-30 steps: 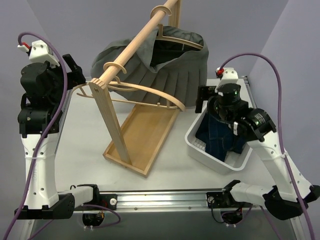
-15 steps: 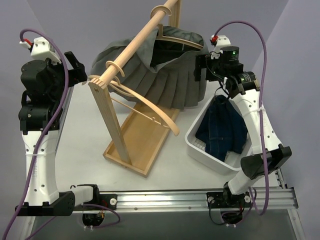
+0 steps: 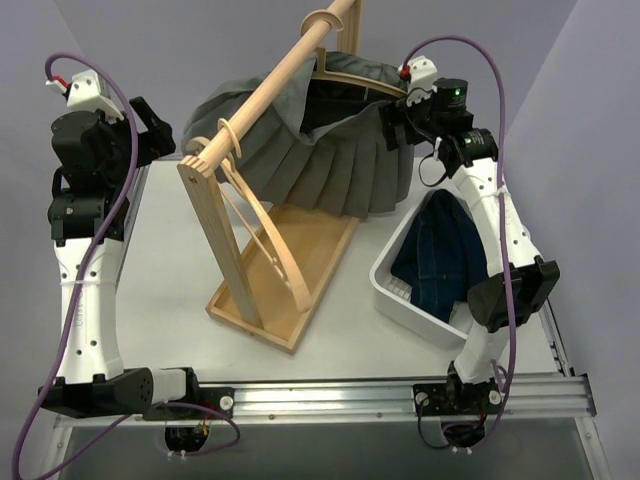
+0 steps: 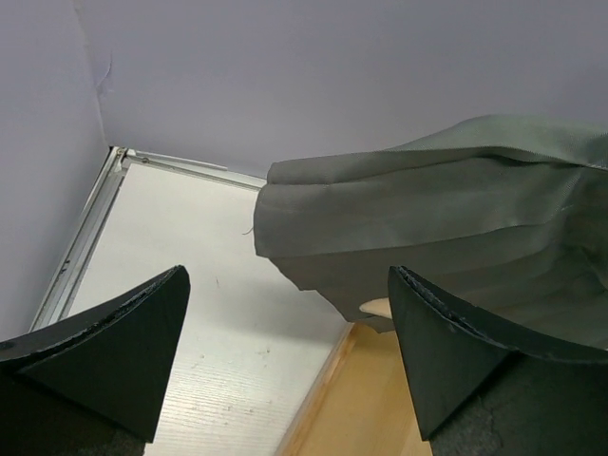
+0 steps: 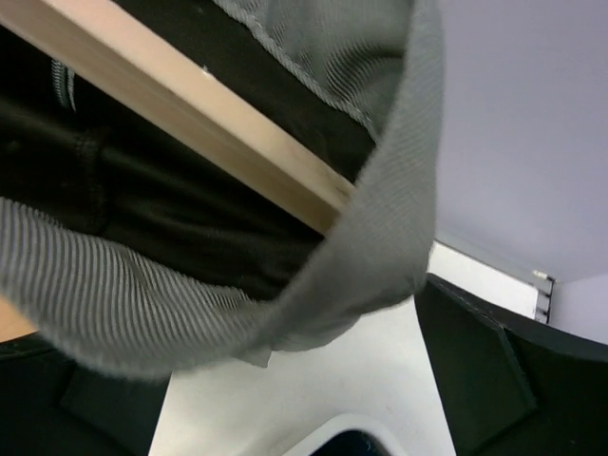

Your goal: Remove the skirt from the hanger

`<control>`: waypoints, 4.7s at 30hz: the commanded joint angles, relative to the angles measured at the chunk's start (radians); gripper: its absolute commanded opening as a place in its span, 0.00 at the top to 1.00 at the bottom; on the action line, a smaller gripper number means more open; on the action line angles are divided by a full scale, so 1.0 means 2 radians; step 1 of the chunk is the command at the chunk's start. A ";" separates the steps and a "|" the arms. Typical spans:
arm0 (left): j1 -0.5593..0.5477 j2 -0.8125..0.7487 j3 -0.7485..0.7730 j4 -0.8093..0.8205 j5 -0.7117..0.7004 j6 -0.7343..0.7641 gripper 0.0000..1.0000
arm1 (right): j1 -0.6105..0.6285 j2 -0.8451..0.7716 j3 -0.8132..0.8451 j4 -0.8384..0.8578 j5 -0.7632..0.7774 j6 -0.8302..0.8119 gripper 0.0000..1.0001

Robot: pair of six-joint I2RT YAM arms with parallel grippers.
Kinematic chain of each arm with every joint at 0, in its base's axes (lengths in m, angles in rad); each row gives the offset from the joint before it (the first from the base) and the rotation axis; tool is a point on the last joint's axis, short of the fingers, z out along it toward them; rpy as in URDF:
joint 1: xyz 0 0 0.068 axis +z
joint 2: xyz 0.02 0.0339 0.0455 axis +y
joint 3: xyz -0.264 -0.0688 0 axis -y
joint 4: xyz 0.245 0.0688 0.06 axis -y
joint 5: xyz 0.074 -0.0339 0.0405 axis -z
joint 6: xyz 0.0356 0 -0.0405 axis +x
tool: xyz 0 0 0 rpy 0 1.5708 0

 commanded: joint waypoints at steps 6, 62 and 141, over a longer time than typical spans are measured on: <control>0.008 -0.002 0.008 0.020 0.004 0.008 0.06 | -0.017 0.014 -0.013 0.108 -0.114 -0.072 0.05; 0.015 -0.035 0.027 0.027 0.121 -0.056 0.00 | 0.108 0.038 0.098 0.133 -0.418 0.156 1.00; 0.060 0.005 -0.009 0.083 0.301 -0.083 0.98 | 0.234 -0.132 -0.197 0.102 -0.185 0.203 0.40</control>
